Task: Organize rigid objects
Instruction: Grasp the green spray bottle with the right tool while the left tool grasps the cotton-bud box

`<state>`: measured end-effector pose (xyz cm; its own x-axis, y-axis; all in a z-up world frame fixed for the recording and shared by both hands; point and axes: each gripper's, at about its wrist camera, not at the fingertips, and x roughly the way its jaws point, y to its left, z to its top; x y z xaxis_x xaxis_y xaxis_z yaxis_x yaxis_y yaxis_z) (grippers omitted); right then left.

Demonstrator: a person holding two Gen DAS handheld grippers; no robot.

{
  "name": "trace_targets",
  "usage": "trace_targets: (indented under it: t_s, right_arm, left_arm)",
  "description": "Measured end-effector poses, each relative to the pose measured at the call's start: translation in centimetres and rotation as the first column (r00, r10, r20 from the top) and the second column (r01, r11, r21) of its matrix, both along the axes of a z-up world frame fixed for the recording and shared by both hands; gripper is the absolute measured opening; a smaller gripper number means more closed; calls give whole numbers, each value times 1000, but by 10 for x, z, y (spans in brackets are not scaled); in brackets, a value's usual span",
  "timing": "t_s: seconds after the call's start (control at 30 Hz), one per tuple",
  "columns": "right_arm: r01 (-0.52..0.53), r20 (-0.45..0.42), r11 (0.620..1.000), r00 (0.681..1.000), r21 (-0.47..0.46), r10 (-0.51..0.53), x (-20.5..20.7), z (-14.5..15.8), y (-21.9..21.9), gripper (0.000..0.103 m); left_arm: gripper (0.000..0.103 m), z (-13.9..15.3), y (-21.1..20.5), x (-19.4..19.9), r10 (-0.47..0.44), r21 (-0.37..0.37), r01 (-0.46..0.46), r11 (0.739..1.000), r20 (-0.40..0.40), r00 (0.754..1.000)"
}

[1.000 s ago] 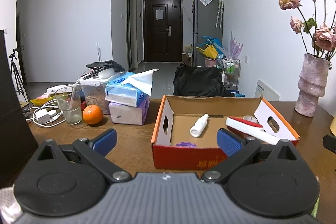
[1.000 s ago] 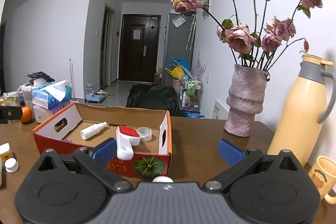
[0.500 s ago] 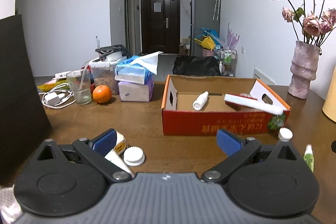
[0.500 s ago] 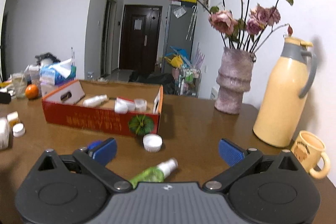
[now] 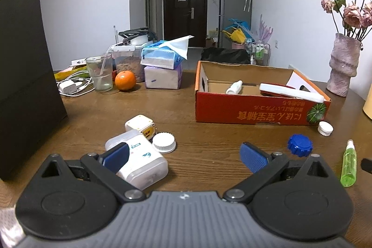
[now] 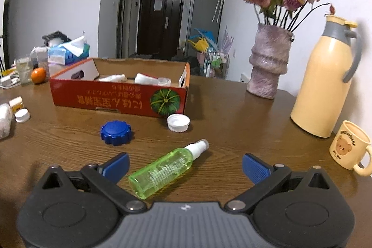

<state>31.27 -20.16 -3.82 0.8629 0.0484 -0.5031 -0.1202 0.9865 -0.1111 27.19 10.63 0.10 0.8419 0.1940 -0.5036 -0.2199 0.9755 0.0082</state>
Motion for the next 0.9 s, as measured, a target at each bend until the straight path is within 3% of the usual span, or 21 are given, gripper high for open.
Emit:
trace_targets:
  t_s: [0.17,0.27,0.43,0.53,0.9]
  right_arm:
    - [72,-81,997,994,17,-70,36,-16,10,103]
    - [112,-140,992,985,61,-102,49,-29,5,95]
    - [99,-169,993,982,57,-88,53,-38,-11,57]
    - [72,-162,992,985,100,-55,54,-39,-24,32]
    - [80,-126,988,990,130,-63,54,-40,-34,30]
  left_arm:
    - [103,-5,7,1,17,-11,-17,1000,-8,1000]
    - [103,-9,12,3,24,-15,-24,1000,-16,1000]
    - [103,-21,26,12,50,-9,-51,999,-53,997]
    - [103,-28,34,19,68,-5,-68,998,-83,994]
    - [103,-44,45,54,153,31,-150,988,-138,979]
